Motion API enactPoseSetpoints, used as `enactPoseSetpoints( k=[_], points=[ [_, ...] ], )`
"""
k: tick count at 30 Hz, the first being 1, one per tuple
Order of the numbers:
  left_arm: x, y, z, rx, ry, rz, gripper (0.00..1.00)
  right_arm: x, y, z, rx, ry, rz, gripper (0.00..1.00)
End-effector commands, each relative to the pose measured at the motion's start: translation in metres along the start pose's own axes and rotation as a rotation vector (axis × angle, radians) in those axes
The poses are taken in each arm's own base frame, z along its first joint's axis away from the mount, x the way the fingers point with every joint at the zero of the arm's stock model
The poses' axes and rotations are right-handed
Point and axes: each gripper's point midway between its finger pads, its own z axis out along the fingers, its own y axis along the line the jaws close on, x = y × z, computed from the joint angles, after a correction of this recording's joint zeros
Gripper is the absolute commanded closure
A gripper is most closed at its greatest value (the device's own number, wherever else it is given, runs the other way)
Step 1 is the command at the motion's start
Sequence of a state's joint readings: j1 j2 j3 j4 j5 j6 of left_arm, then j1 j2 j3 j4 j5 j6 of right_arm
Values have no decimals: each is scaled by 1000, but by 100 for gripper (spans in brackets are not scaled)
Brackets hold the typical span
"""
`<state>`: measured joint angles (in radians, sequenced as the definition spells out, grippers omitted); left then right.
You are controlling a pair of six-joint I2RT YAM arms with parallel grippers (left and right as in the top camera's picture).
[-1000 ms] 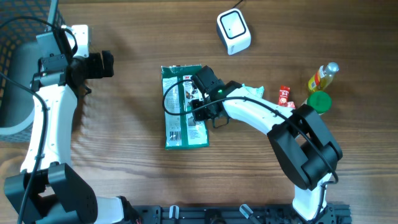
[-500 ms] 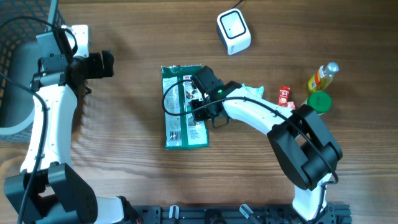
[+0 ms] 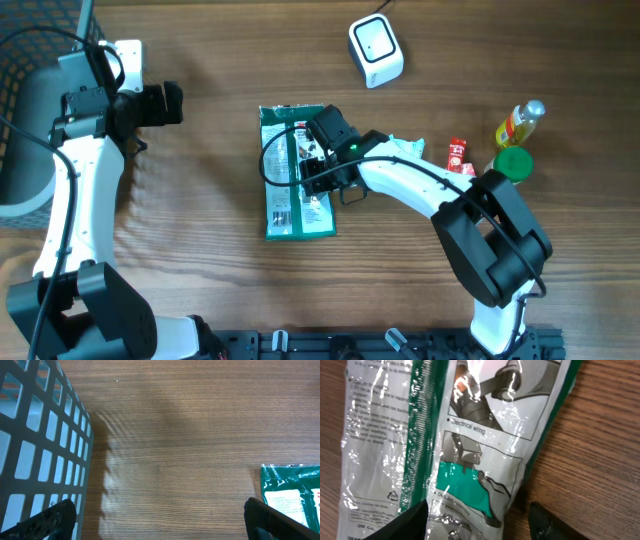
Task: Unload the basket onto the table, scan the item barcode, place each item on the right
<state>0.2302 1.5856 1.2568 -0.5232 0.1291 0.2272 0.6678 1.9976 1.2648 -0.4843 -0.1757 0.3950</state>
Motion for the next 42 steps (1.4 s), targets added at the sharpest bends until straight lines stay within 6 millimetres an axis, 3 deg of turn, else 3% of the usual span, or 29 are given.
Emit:
enactPoseSetpoints(
  k=[1,42],
  points=[
    [-9,0,-7,5,-30,14,0,9,-8,4,31,26,6,34],
    [-9,0,-7,5,-30,14,0,9,-8,4,32,24,4,33]
  ],
)
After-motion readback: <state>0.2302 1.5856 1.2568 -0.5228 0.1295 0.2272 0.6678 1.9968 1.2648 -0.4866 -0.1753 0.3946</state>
